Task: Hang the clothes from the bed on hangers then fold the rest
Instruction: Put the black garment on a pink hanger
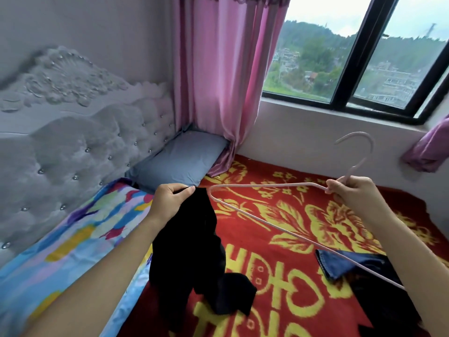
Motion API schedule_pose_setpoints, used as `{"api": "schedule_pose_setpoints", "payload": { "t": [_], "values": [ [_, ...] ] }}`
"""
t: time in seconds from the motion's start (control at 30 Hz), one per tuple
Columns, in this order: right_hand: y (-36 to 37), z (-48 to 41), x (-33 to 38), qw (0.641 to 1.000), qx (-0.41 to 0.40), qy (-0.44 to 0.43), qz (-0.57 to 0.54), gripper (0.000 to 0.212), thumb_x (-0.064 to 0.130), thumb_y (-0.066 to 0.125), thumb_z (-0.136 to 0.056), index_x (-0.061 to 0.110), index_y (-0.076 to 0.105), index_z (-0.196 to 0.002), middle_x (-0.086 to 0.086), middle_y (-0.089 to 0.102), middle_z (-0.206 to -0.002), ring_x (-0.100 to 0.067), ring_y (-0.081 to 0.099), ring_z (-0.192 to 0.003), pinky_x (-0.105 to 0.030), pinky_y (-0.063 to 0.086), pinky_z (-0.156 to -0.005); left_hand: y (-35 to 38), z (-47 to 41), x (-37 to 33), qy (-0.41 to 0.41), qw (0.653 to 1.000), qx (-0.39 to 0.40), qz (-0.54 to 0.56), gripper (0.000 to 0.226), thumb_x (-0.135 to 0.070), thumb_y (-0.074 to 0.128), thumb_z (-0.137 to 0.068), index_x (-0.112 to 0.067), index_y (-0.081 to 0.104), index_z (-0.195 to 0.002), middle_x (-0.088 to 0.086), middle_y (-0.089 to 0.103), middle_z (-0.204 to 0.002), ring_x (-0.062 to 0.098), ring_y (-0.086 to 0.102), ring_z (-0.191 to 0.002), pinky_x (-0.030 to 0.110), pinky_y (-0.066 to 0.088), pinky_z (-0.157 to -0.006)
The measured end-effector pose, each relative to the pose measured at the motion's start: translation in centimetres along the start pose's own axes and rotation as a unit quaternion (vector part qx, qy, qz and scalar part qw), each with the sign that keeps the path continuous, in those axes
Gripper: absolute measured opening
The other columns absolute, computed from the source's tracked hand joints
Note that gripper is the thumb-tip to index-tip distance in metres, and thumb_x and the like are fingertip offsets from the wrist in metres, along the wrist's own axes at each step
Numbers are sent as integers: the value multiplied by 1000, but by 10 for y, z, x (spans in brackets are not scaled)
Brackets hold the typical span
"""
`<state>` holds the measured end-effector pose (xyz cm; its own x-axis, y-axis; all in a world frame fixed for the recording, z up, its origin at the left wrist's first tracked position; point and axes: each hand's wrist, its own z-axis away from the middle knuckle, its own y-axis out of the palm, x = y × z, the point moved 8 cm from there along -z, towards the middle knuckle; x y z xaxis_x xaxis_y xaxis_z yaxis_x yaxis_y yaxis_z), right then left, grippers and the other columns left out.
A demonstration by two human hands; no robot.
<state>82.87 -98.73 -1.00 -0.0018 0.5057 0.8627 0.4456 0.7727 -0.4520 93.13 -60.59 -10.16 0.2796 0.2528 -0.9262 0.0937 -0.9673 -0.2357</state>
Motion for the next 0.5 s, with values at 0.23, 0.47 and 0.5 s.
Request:
{"api": "schedule_pose_setpoints", "payload": {
  "t": [0.23, 0.47, 0.5],
  "values": [
    [27, 2, 1, 998, 51, 6, 41, 30, 16, 60, -90, 6, 64, -62, -3, 45, -50, -14, 32, -47, -26, 27, -48, -3, 2, -6, 22, 1000, 11, -1, 22, -17, 68, -85, -28, 70, -65, -14, 68, -60, -2, 61, -60, 7, 44, -55],
    [45, -1, -3, 997, 75, 5, 9, 30, 16, 61, -90, 9, 65, -61, -4, 50, -52, -17, 39, -51, -29, 35, -55, -2, 7, -11, 46, 999, 29, 1, 26, -14, 67, -85, -32, 69, -66, -17, 68, -62, -5, 62, -63, 4, 44, -56],
    [48, -1, -4, 997, 79, 2, 8, 30, 16, 60, -90, 10, 65, -61, -1, 51, -50, -14, 41, -50, -27, 36, -54, 0, 8, -12, 55, 998, 37, -4, 28, -14, 68, -85, -33, 69, -65, -16, 68, -64, -5, 63, -65, 4, 44, -57]
  ]
}}
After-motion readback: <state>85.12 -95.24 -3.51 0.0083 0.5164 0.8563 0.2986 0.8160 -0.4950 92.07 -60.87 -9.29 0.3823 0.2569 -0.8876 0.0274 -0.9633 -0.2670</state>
